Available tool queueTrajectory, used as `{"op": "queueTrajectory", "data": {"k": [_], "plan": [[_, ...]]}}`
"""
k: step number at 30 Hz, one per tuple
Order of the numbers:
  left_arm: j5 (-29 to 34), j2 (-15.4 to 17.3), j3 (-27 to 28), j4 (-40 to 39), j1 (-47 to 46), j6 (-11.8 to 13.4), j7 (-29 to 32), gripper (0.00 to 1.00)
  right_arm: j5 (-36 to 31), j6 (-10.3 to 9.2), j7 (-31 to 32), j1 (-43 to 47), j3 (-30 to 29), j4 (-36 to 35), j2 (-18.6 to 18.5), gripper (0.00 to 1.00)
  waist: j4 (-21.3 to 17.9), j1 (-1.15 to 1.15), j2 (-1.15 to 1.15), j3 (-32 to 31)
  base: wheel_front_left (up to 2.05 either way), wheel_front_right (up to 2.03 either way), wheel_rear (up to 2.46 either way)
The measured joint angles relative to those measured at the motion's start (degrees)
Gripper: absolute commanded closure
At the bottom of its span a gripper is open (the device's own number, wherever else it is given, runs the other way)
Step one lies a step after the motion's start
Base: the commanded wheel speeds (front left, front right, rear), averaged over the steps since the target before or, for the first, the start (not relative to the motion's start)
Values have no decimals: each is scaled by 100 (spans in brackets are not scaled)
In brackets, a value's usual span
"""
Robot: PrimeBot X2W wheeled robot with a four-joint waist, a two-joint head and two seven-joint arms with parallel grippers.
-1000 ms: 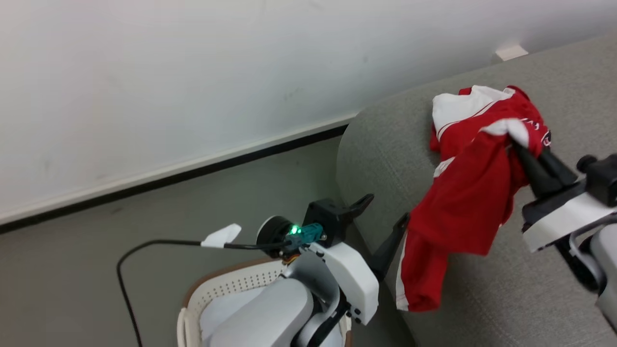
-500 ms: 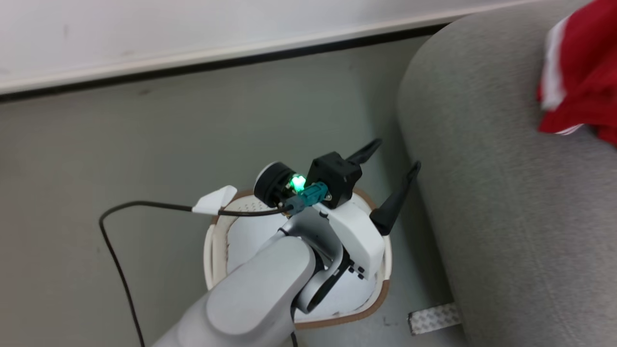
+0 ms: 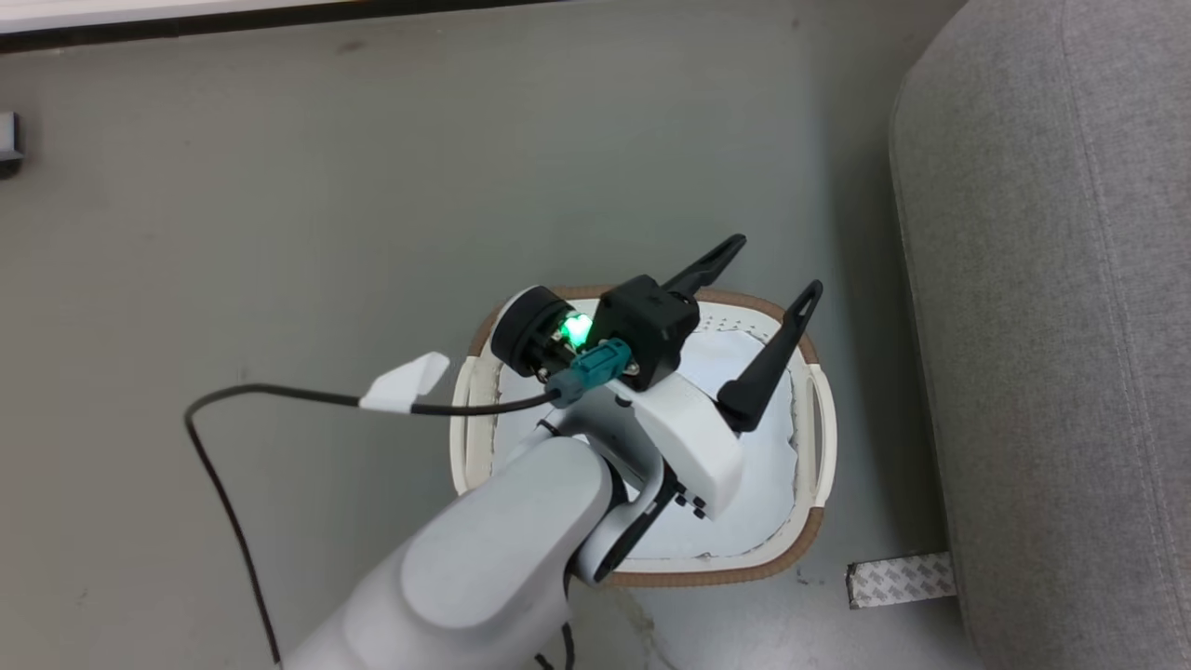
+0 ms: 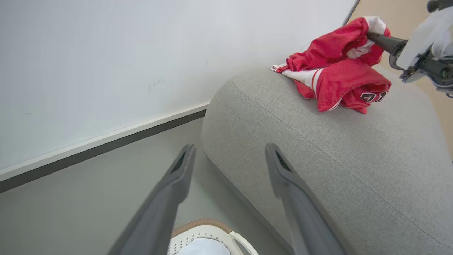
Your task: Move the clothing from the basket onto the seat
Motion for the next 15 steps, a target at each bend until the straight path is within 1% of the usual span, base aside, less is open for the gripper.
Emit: {"op": "queueTrajectory", "data": {"k": [2, 3, 4, 5, 6, 9, 15], "plan": [[0, 42, 27, 29, -2, -16, -135, 0, -129, 0, -19, 292, -253, -75, 191, 100, -21, 0, 0, -21, 0, 0, 0], [0, 63, 31, 54, 1, -25, -188, 0, -192, 0, -23, 454, -393, -159, 282, 92, -38, 0, 0, -42, 0, 0, 0], [0, 88, 32, 79, 9, -43, -250, 0, -289, 0, -23, 626, -489, -269, 391, 75, -54, -1, 0, -70, 0, 0, 0], [0, 107, 41, 113, 27, -42, -336, 0, -364, 0, -23, 815, -564, -437, 537, 54, -70, 0, 0, -108, 0, 0, 0], [0, 124, 67, 148, 59, -38, -443, 0, -403, 0, -23, 997, -678, -638, 706, 0, -87, -1, 0, -153, 0, 0, 0], [-2, 213, 180, 270, 206, 46, -704, 0, -583, 0, -24, 1539, -1007, -1347, 1102, 0, -156, -1, 0, -311, 0, 0, 0], [-133, 359, 379, 568, 661, 211, -955, 0, -1209, 0, -34, 2819, -1271, -2769, 1711, 0, -244, -1, 0, -790, 0, 0, 0]]}}
